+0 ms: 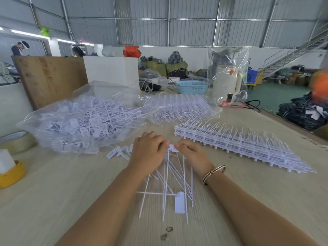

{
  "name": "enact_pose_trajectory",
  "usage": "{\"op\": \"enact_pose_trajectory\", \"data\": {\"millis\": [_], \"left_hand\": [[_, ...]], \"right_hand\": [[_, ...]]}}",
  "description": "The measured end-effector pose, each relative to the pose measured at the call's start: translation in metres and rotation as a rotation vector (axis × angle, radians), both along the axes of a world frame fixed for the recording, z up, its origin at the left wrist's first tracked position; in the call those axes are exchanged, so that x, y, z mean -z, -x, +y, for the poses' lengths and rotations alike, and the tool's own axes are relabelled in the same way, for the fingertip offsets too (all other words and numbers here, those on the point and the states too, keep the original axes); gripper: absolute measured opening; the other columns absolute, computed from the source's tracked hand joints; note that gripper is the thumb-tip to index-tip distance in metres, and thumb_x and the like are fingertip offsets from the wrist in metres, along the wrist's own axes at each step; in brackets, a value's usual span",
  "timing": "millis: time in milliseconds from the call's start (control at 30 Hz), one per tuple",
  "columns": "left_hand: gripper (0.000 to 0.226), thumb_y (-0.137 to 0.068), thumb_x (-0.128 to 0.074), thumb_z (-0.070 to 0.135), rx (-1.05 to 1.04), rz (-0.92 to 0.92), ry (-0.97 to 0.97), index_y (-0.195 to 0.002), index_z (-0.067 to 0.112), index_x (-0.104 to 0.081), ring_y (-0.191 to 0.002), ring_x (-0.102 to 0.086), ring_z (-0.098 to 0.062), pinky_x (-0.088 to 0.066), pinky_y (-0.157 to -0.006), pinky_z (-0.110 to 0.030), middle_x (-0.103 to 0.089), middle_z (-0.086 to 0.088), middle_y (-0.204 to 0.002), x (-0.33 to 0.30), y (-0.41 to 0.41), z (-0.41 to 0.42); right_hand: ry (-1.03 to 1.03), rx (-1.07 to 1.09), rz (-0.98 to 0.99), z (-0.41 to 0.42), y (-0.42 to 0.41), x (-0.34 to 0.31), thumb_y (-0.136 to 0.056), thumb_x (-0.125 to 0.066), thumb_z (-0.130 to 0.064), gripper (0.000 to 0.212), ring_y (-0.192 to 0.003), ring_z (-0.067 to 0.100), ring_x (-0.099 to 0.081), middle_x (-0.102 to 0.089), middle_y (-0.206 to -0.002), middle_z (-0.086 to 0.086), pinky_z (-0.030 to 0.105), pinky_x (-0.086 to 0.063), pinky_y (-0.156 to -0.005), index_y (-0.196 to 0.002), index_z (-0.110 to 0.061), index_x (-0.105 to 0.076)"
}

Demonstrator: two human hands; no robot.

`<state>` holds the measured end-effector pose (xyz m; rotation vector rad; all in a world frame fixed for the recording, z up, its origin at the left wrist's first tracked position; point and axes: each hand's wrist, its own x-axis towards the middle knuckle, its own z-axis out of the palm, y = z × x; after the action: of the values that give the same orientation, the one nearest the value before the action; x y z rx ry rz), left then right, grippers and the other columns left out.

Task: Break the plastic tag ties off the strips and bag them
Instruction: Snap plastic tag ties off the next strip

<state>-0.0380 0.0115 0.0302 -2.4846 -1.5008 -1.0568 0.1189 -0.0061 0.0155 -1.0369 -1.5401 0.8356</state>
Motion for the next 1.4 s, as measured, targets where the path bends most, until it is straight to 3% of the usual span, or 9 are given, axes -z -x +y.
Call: {"op": "enact_pose_trajectory", "data": {"millis": [133,400,533,733,1000,1067,1167,1300,1400], "left_hand": [[0.025,-0.095,-0.048,0.031,0.068,-0.099,0.024,-0.070,0.024,-0.047,-0.062,-0.040,-0.011,-0.032,-0.072,-0.033,-0.038,0.012,-0.057,-0.002,-0.002,-0.003],[0.037,-0.098,-0.045,0.024,0.141,-0.361,0.323,-0.061,0.026,-0.039,-0.051,-0.036,-0.007,-0.028,-0.053,-0.024,-0.036,0.006,-0.052,0.001,-0.009,0.007],[0.036,-0.098,-0.045,0.022,0.160,-0.437,0.322,-0.062,0.027,-0.041,-0.047,-0.036,-0.002,-0.028,-0.048,-0.016,-0.037,0.007,-0.052,0.001,-0.016,0.007],[0.030,-0.100,-0.037,0.031,0.037,-0.730,0.393,-0.084,0.012,-0.055,-0.074,-0.050,-0.017,-0.035,-0.062,-0.027,-0.055,-0.006,-0.081,0.000,-0.007,0.015],[0.035,-0.096,-0.042,0.016,-0.001,-0.560,0.170,-0.063,0.024,-0.042,-0.053,-0.041,-0.014,-0.030,-0.053,-0.029,-0.042,0.005,-0.055,0.004,0.010,0.021],[0.023,-0.093,-0.044,0.011,-0.009,-0.538,0.184,-0.073,0.021,-0.050,-0.060,-0.050,-0.019,-0.038,-0.059,-0.035,-0.053,-0.001,-0.063,0.006,0.012,0.024],[0.015,-0.091,-0.042,0.008,0.009,-0.442,0.219,-0.088,0.021,-0.047,-0.069,-0.055,-0.020,-0.043,-0.060,-0.036,-0.059,-0.002,-0.078,0.008,0.009,0.021],[0.023,-0.090,-0.048,0.007,0.157,-0.356,0.261,-0.097,0.029,-0.043,-0.057,-0.050,-0.004,-0.037,-0.048,-0.018,-0.053,0.008,-0.081,0.011,-0.001,0.015],[0.025,-0.089,-0.054,0.009,0.271,-0.310,0.252,-0.102,0.029,-0.045,-0.074,-0.051,0.002,-0.037,-0.061,-0.010,-0.052,0.015,-0.091,0.015,-0.008,0.011]], "right_hand": [[0.023,-0.014,-0.031,0.004,-0.001,0.002,-0.087,-0.062,-0.019,0.019,-0.071,0.009,-0.055,-0.063,-0.067,-0.009,0.021,-0.041,-0.072,-0.069,-0.017,-0.065],[-0.080,0.097,-0.055,0.003,0.003,0.002,-0.089,-0.060,-0.017,0.017,-0.056,-0.006,-0.050,-0.057,-0.061,-0.010,0.007,-0.037,-0.059,-0.079,-0.006,-0.068],[-0.110,0.148,-0.053,0.000,0.005,-0.001,-0.091,-0.058,-0.017,0.019,-0.054,-0.006,-0.048,-0.055,-0.062,-0.006,0.006,-0.036,-0.059,-0.073,-0.018,-0.064],[-0.109,0.433,0.163,0.006,-0.011,-0.002,-0.091,-0.057,-0.021,0.027,-0.056,0.011,-0.044,-0.051,-0.059,-0.003,0.008,-0.038,-0.058,-0.065,-0.013,-0.057],[0.118,0.396,-0.057,0.017,-0.010,0.006,-0.092,-0.049,-0.023,0.024,-0.077,0.019,-0.045,-0.045,-0.066,-0.006,0.042,-0.031,-0.090,-0.069,-0.029,-0.047],[0.157,0.364,-0.099,0.017,-0.011,0.006,-0.095,-0.044,-0.029,0.010,-0.098,0.018,-0.048,-0.050,-0.084,-0.011,0.046,-0.029,-0.105,-0.095,-0.032,-0.054],[0.147,0.313,-0.231,0.016,-0.010,0.009,-0.097,-0.038,-0.041,0.043,-0.117,0.008,-0.033,-0.046,-0.110,-0.018,0.038,-0.014,-0.110,-0.139,-0.035,-0.032],[-0.022,0.414,-0.311,0.012,-0.004,0.005,-0.094,-0.040,-0.046,0.030,-0.110,0.002,-0.034,-0.049,-0.112,-0.021,0.024,-0.009,-0.084,-0.121,-0.041,-0.051],[-0.040,0.324,-0.359,0.012,-0.001,0.005,-0.093,-0.048,-0.042,0.019,-0.091,0.006,-0.048,-0.054,-0.081,-0.019,0.036,-0.023,-0.089,-0.091,-0.033,-0.064]]}}
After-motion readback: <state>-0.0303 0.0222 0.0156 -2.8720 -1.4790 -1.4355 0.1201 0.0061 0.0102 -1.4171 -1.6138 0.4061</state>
